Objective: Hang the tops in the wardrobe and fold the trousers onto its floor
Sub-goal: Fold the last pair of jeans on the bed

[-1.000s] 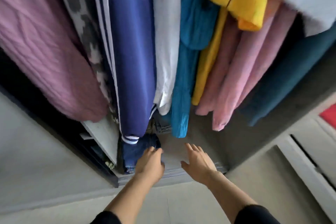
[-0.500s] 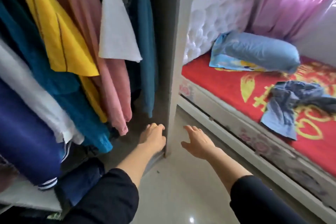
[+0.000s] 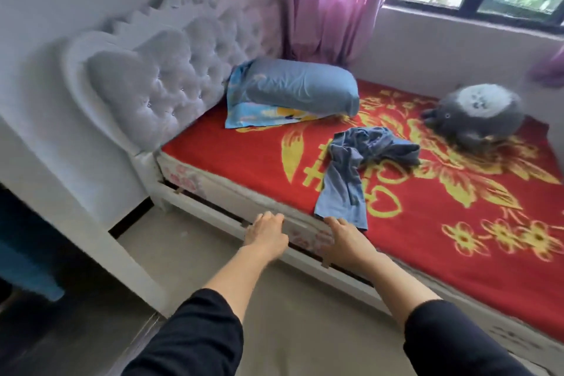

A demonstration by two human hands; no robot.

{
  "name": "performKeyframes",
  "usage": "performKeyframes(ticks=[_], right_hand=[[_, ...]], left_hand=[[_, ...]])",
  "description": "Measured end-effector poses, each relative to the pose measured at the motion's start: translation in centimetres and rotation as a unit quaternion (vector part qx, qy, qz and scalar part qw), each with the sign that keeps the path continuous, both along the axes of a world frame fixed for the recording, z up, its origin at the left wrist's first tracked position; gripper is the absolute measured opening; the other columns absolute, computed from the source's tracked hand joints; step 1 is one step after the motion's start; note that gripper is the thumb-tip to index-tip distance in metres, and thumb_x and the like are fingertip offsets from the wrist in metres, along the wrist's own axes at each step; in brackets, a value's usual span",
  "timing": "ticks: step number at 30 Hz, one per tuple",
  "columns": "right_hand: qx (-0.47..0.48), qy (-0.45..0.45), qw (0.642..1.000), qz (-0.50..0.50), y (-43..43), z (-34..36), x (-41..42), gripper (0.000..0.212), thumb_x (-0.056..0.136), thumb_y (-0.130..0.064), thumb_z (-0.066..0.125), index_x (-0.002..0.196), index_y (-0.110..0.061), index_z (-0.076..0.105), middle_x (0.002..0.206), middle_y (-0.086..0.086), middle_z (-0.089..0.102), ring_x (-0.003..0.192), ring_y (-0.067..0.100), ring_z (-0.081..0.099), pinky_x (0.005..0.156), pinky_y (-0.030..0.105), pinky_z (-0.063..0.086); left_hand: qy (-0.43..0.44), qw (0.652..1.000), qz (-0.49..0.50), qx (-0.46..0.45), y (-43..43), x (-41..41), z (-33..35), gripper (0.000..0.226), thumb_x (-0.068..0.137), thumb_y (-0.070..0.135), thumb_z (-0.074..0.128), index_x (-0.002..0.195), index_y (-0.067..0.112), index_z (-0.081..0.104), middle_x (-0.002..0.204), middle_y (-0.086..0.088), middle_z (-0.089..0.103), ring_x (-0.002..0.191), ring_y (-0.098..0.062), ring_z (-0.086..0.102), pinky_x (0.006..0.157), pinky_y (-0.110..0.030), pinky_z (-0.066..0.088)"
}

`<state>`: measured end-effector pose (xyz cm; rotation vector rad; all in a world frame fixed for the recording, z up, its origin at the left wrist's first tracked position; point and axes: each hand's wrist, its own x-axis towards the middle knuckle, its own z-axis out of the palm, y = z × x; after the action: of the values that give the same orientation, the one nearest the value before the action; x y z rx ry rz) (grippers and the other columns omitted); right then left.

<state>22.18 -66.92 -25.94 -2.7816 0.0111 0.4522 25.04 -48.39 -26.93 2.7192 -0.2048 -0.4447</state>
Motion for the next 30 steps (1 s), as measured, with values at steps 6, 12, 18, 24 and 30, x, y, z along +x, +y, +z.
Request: performKeyframes(ticks=[6,12,18,24,30], right_hand=[[0.016,0.011,0.998,-0.055,-8.5,-1.6,7.3,0.069,0.091,-0.036,0.058,0.149,-0.02,0.026,0.147,0.004,0.037,0.13,0.024,0.042,0.097,0.037,0.045],[0.032,0.018,0.994,-0.1,-14.3,-3.8,18.7,0.066,0.091,-0.032,0.057,0.148,-0.016,0.027,0.143,0.008,0.04,0.125,0.026,0.045,0.094,0.036,0.046],[0.051,0.024,0.986,-0.158,-19.6,-5.0,30.6,0.064,0.088,-0.033,0.055,0.146,-0.018,0.03,0.134,0.008,0.045,0.121,0.026,0.047,0.093,0.034,0.043],[0.058,0.028,0.977,-0.202,-26.7,-6.1,38.7,0.061,0.088,-0.033,0.053,0.143,-0.019,0.032,0.129,0.008,0.045,0.12,0.027,0.046,0.095,0.034,0.041],[0.055,0.055,0.974,-0.214,-34.7,-10.0,44.3,0.061,0.09,-0.034,0.053,0.144,-0.018,0.03,0.132,0.007,0.044,0.123,0.026,0.046,0.098,0.036,0.042]], left_hand=[[0.004,0.998,-0.061,0.024,-8.5,9.0,-0.9,0.043,0.093,0.021,0.043,0.137,0.02,0.043,0.136,-0.005,0.044,0.128,-0.024,0.037,0.101,-0.039,0.038],[0.012,0.994,-0.1,0.038,-14.8,21.8,-3.0,0.043,0.092,0.022,0.043,0.136,0.017,0.044,0.136,-0.006,0.044,0.13,-0.025,0.037,0.104,-0.041,0.038],[0.015,0.989,-0.137,0.046,-20.7,35.0,-4.2,0.044,0.09,0.022,0.045,0.134,0.021,0.046,0.133,-0.005,0.047,0.127,-0.025,0.039,0.099,-0.038,0.04],[0.015,0.985,-0.166,0.045,-27.9,44.1,-5.7,0.044,0.089,0.022,0.044,0.132,0.022,0.047,0.13,-0.004,0.048,0.123,-0.025,0.042,0.097,-0.039,0.04],[0.034,0.983,-0.176,0.033,-36.0,49.6,-9.5,0.042,0.091,0.022,0.044,0.132,0.021,0.047,0.134,-0.002,0.046,0.128,-0.021,0.039,0.098,-0.034,0.039]])
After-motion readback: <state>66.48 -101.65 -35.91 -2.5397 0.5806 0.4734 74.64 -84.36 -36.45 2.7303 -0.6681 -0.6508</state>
